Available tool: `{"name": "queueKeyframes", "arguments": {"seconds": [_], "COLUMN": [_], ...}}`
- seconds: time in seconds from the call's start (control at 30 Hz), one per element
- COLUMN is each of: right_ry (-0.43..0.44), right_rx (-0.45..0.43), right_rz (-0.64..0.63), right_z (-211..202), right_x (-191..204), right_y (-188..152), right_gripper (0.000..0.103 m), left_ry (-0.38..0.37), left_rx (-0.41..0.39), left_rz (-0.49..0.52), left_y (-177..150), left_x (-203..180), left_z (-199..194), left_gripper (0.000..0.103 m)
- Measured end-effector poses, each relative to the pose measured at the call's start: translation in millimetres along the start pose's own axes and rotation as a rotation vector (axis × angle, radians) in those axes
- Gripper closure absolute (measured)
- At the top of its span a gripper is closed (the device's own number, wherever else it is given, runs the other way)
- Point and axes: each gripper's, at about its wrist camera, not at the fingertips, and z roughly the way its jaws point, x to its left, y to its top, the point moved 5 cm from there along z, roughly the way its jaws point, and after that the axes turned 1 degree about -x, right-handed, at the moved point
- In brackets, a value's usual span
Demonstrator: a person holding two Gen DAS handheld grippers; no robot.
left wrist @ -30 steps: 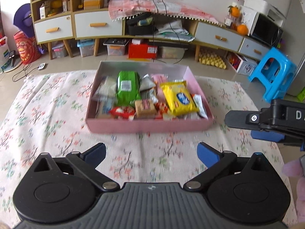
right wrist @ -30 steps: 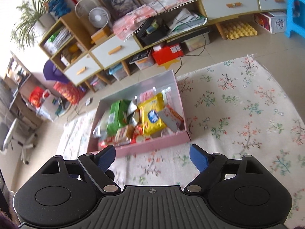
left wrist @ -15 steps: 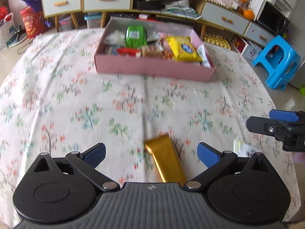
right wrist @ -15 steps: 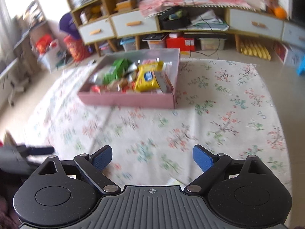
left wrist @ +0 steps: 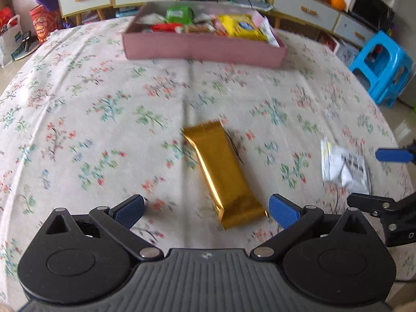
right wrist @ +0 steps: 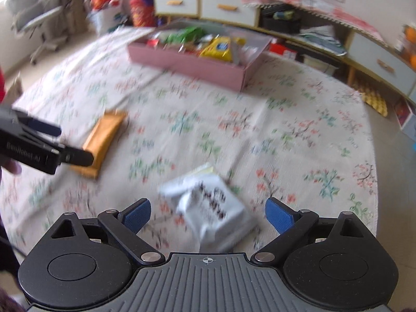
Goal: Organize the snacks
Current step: 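Grasp the gold bar with the left gripper while the right grasps the white-silver packet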
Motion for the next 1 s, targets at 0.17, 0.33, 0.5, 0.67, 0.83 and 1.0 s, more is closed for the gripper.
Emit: {"name": "queueKeyframes", "arguments": {"seconds": [0.17,0.33,0.5,0.67,0.83,1.0], "right_ry": [-0.032,-0.031,-0.032,-0.053,-0.088,-0.076], "right_rx": [0.039,0.039,0.033,0.039,0.048,0.063], "right_rz": [-0.053,-0.024,-0.01,0.004,0.003,0.023], "right_z": [11,15,17,20,24,25], "right_x": [0,-6,-7,-8,-7,-4], "right_y": [-9,-9,-7,-2,5,11], "right_gripper": [0.004,0.001,0.001,0.001,0.003,0.014], "left_ry": [0.06,0.072,0.092,0.105,0.101,0.071], "left_rx": [-0.044,-0.07,-0.086,-0.105,-0.11,-0.11], "left_rz": [0.115,0.115,0.084,0.05,0.03,0.003], "left_y": [-6,-5,-2,6,14,20], "left_x": [-18,-20,-15,-6,4,16], "left_z": [4,5,6,6,5,4], "left_gripper": [0.0,0.0,0.005,0.021,0.043,0.067]}}
